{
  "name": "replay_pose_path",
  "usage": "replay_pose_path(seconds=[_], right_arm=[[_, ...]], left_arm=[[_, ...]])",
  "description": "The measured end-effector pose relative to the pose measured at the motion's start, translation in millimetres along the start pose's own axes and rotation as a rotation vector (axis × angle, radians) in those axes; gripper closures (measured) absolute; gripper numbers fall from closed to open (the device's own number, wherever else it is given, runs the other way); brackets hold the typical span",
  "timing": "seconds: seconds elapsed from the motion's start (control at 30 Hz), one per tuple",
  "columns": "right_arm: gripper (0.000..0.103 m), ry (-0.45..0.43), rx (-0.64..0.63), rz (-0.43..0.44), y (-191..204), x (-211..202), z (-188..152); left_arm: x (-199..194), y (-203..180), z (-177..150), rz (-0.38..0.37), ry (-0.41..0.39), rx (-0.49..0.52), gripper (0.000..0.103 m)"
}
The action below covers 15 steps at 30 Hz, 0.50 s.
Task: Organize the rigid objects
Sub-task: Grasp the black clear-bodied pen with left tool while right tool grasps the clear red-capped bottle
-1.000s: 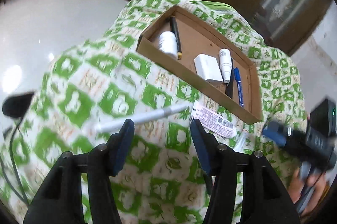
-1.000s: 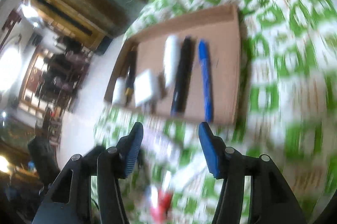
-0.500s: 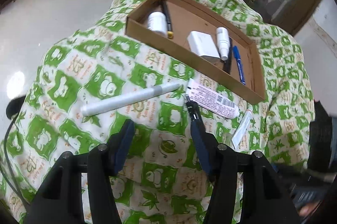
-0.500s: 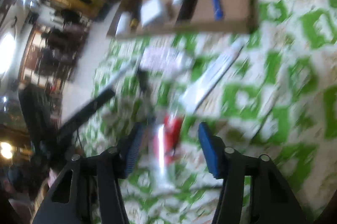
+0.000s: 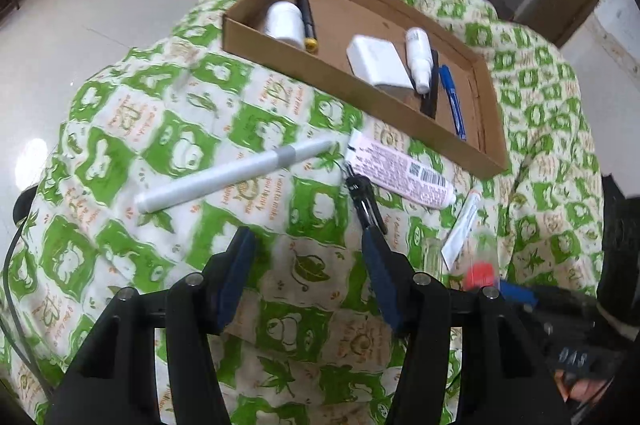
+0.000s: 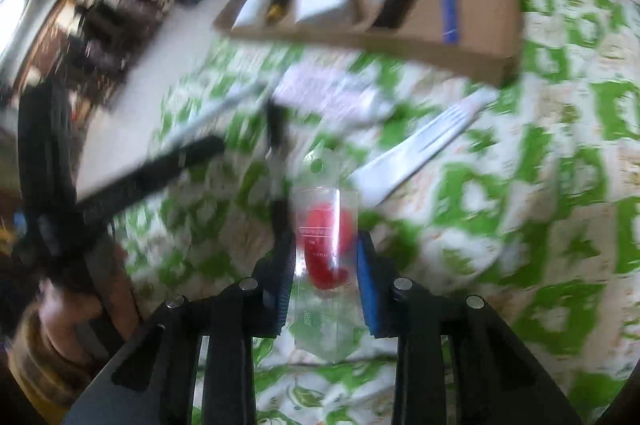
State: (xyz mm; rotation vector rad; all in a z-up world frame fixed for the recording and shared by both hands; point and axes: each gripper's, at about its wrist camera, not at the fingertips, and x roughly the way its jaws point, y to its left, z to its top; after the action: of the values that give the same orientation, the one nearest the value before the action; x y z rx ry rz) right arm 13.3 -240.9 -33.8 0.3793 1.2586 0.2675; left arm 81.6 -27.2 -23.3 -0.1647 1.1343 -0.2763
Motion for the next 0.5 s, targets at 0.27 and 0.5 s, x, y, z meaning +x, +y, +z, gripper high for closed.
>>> replay_pose_path(seconds=[0.27, 0.5], right_arm=[[0.077, 0.065, 0.063, 0.012, -10, 16, 5], [0.077, 0.070, 0.074, 0.013, -10, 20, 2]], left_arm=[[27, -43, 8, 0.032, 0.110, 0.067, 0.049], [39, -51, 3, 0.084, 0.103, 0.072, 0.068]])
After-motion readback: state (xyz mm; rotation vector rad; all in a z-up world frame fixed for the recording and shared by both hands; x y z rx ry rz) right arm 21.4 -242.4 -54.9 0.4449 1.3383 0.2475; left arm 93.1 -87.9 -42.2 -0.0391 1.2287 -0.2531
